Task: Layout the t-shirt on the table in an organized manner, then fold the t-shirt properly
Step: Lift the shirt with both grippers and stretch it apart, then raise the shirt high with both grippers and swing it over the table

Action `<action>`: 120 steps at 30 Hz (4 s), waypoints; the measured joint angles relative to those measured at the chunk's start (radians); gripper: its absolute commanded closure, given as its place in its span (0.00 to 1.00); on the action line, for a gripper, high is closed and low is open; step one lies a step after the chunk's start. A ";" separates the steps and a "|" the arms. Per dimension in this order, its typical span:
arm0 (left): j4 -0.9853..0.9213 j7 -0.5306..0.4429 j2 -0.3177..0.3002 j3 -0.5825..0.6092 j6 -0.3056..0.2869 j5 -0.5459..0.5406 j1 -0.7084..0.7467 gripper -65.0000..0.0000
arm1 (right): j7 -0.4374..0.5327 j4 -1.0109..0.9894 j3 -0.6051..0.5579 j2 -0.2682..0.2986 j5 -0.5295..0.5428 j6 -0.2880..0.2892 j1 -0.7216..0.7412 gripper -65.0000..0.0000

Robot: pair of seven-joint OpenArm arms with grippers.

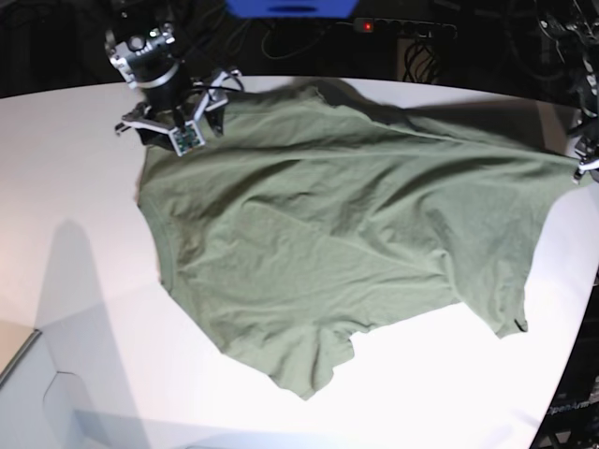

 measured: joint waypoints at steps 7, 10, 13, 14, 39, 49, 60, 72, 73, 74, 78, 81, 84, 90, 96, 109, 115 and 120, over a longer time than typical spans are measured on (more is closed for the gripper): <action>0.000 0.000 -0.001 0.050 0.000 0.000 -0.009 1.00 | 0.008 0.000 0.056 -0.001 0.000 -0.001 -0.010 0.43; 0.000 0.003 -0.001 0.050 0.000 0.001 -0.008 1.00 | 0.005 0.000 0.073 -0.003 0.000 -0.003 -0.035 0.43; 0.000 0.002 -0.002 0.068 0.000 0.004 -0.015 1.00 | 0.000 -0.001 0.076 -0.010 0.000 -0.003 -0.048 0.43; 0.000 0.004 -0.001 0.071 0.000 0.000 -0.020 1.00 | 0.002 -0.001 0.085 -0.021 0.000 -0.004 -0.051 0.43; 0.000 0.000 -0.001 0.085 0.000 0.001 -0.030 1.00 | 0.084 -0.137 0.119 -0.059 0.025 -0.007 -0.056 0.82; 0.007 0.000 0.002 0.082 0.000 0.001 -0.027 1.00 | 0.058 -0.132 0.123 -0.059 0.018 -0.006 -0.036 1.00; 0.038 0.012 0.000 0.079 0.004 0.002 -0.043 1.00 | 0.003 -0.009 0.127 -0.058 0.003 -0.003 -0.003 1.00; 0.059 0.003 -0.035 0.222 0.005 0.007 -0.257 1.00 | -0.006 0.024 0.212 -0.058 0.000 -0.004 0.227 1.00; 0.050 -0.002 -0.035 0.242 0.005 0.015 -0.277 1.00 | -0.006 0.023 0.212 -0.059 0.005 -0.004 0.253 1.00; 0.036 0.000 -0.034 0.265 0.005 0.039 -0.298 1.00 | -0.007 0.019 0.212 -0.059 0.005 -0.002 0.282 1.00; -0.034 0.001 -0.027 0.368 0.009 0.103 -0.391 1.00 | -0.109 0.017 0.207 -0.058 0.004 0.000 0.418 1.00; -0.124 0.010 -0.026 0.443 0.008 0.127 -0.497 1.00 | -0.184 -0.008 0.212 -0.055 0.000 0.103 0.575 1.00; -0.225 0.005 -0.027 0.488 0.005 0.131 -0.623 1.00 | -0.252 -0.053 0.206 -0.018 0.005 0.132 0.714 1.00; -0.457 0.007 -0.038 0.569 0.016 0.135 -0.902 1.00 | -0.286 -0.180 0.209 0.065 0.002 0.137 0.914 1.00; -0.652 -0.010 -0.056 0.726 0.004 0.126 -1.233 1.00 | -0.283 -0.246 0.209 0.134 0.002 0.135 1.118 1.00; -0.699 -0.003 -0.037 0.776 0.003 0.119 -1.436 1.00 | -0.286 -0.248 0.211 0.150 -0.003 0.135 1.345 1.00; -0.617 0.004 -0.114 0.768 0.003 0.077 -1.296 1.00 | -0.274 -0.122 0.227 0.142 0.003 0.136 1.123 1.00; -0.468 0.009 -0.151 0.774 -0.001 0.026 -1.106 1.00 | -0.272 -0.061 0.270 0.071 0.011 0.140 0.899 1.00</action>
